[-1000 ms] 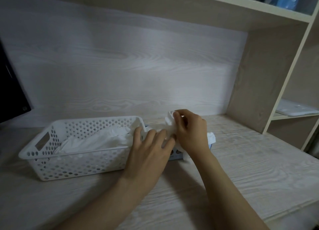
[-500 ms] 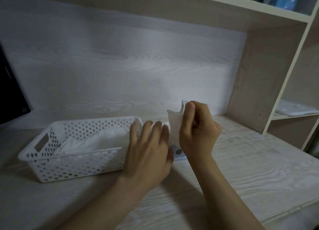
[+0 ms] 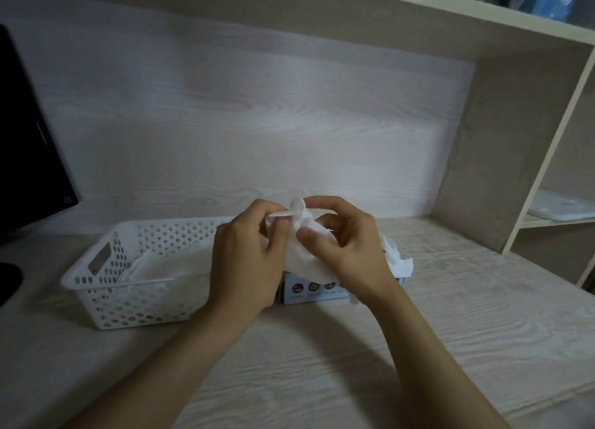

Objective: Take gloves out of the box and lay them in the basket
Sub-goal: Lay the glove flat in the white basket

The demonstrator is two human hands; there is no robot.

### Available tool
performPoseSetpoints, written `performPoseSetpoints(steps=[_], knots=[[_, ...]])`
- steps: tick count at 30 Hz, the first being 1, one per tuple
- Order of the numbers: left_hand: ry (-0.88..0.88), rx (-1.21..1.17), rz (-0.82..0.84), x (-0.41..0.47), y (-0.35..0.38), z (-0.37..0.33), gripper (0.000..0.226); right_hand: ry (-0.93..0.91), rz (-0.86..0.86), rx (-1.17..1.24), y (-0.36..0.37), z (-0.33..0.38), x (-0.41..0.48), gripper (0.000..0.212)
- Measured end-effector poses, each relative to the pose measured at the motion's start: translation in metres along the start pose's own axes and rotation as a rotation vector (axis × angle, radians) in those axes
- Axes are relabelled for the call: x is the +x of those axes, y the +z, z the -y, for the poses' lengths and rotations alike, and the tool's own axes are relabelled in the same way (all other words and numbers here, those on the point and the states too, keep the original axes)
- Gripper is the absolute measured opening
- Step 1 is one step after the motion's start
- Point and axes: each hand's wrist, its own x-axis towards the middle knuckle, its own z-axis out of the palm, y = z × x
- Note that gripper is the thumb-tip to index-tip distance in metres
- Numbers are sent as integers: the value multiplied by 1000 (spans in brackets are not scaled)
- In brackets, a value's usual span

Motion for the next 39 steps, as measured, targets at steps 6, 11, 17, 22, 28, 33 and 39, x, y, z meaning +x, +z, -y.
performPoseSetpoints(steps=[6,11,17,22,28,33,39], knots=[[-114,-67,-58,7,-8,11,12,25,-8,-39,3,-5,3,20],[-173,-229,68,12,-15,10,16,59,15,74,9,-5,4,15],[-214,-343,75,23,-25,14,11,74,59,120,18,6,16,18],[-279,-404,-70,35,-37,21,14,85,58,-38,25,17,34,20],[-396,-399,-126,43,-52,34,6,59,187,-287,31,16,46,12],[-474,-386,-75,48,-63,44,3,173,339,-427,29,23,48,24],[-498,-352,-22,50,-71,50,14,309,111,-454,40,20,51,32]])
